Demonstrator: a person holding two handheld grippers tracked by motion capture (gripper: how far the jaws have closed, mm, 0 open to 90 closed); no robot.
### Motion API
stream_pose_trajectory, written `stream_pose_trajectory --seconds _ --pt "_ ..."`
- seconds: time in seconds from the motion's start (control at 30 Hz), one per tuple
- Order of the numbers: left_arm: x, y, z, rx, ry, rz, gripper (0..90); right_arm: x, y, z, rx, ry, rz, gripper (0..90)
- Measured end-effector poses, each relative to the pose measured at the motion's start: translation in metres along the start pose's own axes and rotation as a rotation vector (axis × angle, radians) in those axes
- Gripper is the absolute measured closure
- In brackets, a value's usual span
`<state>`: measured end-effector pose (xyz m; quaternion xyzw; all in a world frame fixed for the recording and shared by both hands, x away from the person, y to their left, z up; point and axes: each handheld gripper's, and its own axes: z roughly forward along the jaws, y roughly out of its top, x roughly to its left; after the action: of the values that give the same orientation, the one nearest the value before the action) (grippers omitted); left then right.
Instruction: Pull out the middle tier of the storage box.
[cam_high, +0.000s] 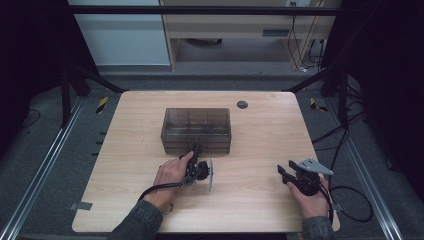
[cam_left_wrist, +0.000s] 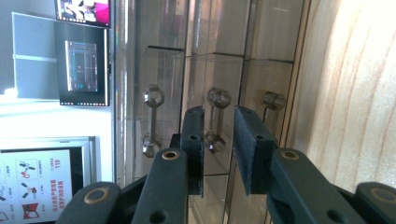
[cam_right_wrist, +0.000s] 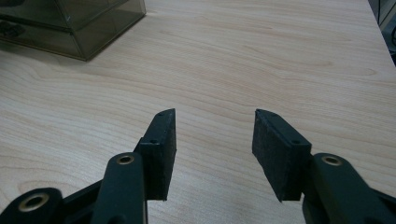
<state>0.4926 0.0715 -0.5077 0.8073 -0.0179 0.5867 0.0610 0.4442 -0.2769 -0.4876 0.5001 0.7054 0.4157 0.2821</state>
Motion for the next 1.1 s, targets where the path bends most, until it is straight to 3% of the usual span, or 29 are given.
stream_pose_trajectory --seconds 0.27,0.33,1.1 --pt "-0.0021 0.0018 0.0037 0.008 0.021 0.008 75.0 -0.0003 0.0001 0.0006 0.004 -0.002 0.0 48.6" --pt "-0.0034 0.0034 0.0036 0.014 0.027 0.028 74.9 -0.0004 0.0002 0.0003 0.002 -0.002 0.001 48.6" --pt "-0.0078 0.0056 0.0041 0.025 0.059 0.039 80.4 -0.0007 0.0005 0.0001 0.008 0.005 0.006 47.0"
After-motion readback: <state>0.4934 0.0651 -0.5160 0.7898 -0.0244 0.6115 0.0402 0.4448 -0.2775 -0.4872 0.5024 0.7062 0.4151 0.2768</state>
